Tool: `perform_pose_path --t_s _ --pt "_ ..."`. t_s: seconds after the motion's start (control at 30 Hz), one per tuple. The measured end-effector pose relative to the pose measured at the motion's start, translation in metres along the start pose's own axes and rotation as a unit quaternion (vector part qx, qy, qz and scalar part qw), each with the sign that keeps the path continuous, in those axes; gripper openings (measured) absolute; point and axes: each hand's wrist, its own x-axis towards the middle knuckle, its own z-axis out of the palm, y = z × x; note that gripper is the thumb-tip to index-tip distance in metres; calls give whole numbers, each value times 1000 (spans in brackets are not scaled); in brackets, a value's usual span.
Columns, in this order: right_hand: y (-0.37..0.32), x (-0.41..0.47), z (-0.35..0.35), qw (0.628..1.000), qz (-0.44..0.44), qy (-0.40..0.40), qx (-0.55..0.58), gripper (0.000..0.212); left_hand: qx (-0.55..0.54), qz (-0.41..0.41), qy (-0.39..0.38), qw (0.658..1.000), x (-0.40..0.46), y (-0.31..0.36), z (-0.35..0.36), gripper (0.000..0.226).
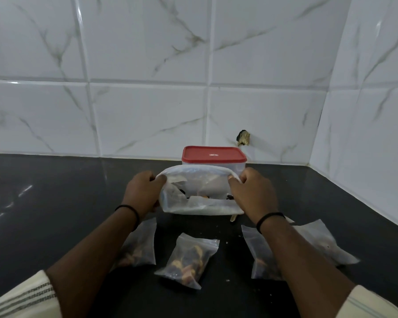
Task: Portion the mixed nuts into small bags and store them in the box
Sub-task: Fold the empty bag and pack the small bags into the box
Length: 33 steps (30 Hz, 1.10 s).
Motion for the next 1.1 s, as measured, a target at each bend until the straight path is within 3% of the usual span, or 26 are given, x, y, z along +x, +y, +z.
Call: perform_pose_path --t_s 0.17,0.27,0.43,0.6,0.7,0.8,0.9,0.97,1.03,1.1 --pt "-2 1 -4 999 21 -17 40 49 -237 -144 -61 959 -2 9 -5 19" --pt "-5 1 -5 978 92 -69 171 53 -299 -163 -118 933 -2 7 -9 30" --pt "-10 5 -18 876 209 -204 384 31 -377 -148 -205 891 -4 13 -16 39" --pt "-9 7 -32 768 203 -293 532 30 -460 -138 -205 853 -3 16 -25 42" --pt "-6 7 -39 729 172 -356 559 43 -504 -145 -204 826 -2 14 -30 42" --pt "-5 6 -41 728 154 -373 554 49 -533 -129 -207 810 1 10 -33 51" --pt "-6 6 -41 725 169 -341 573 45 -564 -97 -223 789 2 8 -37 41" --pt "-7 6 -41 727 183 -311 584 40 -572 -73 -245 780 2 8 -37 45" --pt "-9 6 -40 739 190 -288 578 34 -559 -49 -265 784 4 6 -36 61" --pt "-10 5 -39 750 196 -273 570 33 -526 -14 -283 802 4 6 -33 61"
